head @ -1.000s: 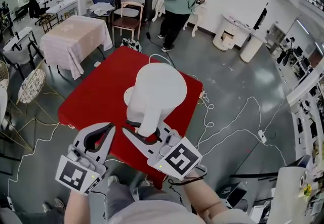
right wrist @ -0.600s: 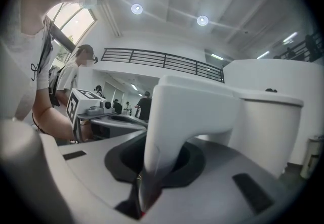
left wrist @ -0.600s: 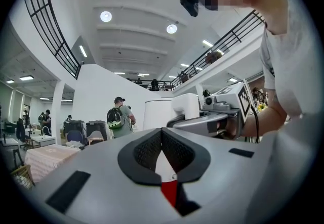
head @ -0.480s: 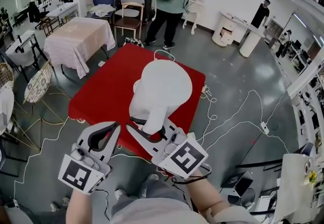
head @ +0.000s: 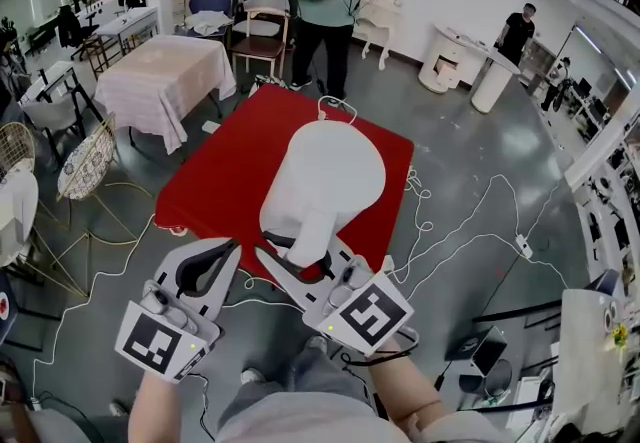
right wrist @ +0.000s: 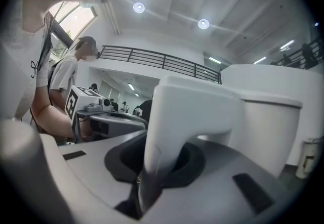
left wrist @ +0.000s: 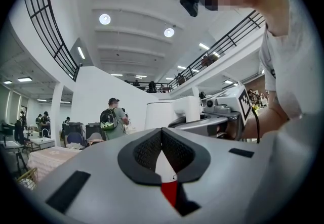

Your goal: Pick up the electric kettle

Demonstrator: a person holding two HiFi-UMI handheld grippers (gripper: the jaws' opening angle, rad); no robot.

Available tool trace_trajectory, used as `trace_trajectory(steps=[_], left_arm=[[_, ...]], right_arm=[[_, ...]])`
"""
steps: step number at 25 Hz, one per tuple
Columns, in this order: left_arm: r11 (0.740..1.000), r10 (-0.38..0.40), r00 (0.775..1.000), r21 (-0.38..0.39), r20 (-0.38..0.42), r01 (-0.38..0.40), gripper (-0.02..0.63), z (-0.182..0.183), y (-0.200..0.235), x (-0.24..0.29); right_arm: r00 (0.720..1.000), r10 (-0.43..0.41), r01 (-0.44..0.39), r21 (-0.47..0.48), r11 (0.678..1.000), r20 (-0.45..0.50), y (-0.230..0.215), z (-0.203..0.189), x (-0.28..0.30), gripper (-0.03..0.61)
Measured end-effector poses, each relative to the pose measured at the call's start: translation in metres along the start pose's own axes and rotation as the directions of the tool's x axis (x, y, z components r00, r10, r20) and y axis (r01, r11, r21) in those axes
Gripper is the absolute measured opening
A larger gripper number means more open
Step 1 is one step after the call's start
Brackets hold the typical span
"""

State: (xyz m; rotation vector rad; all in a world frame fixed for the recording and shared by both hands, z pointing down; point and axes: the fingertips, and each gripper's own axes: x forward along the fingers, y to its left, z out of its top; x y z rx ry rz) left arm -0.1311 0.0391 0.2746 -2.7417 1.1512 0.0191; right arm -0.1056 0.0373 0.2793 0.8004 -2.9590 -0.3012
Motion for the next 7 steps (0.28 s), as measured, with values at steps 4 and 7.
trace_trajectory(steps=[4, 7], left_arm=[[1.0, -0.001, 1.0, 0.002, -0.001, 0.001, 0.009, 0.0, 0.003, -0.017], [1.0, -0.002, 1.0, 0.0, -0.004, 0.002, 0.009, -0.002, 0.005, -0.029]], right_arm=[[1.0, 0.005, -0.005, -0.011, 1.0, 0.001, 0.016, 0.003, 0.006, 0.058], [1.0, 0.006, -0.006, -0.012, 1.0, 0.001, 0.028, 0.004, 0.012, 0.06]])
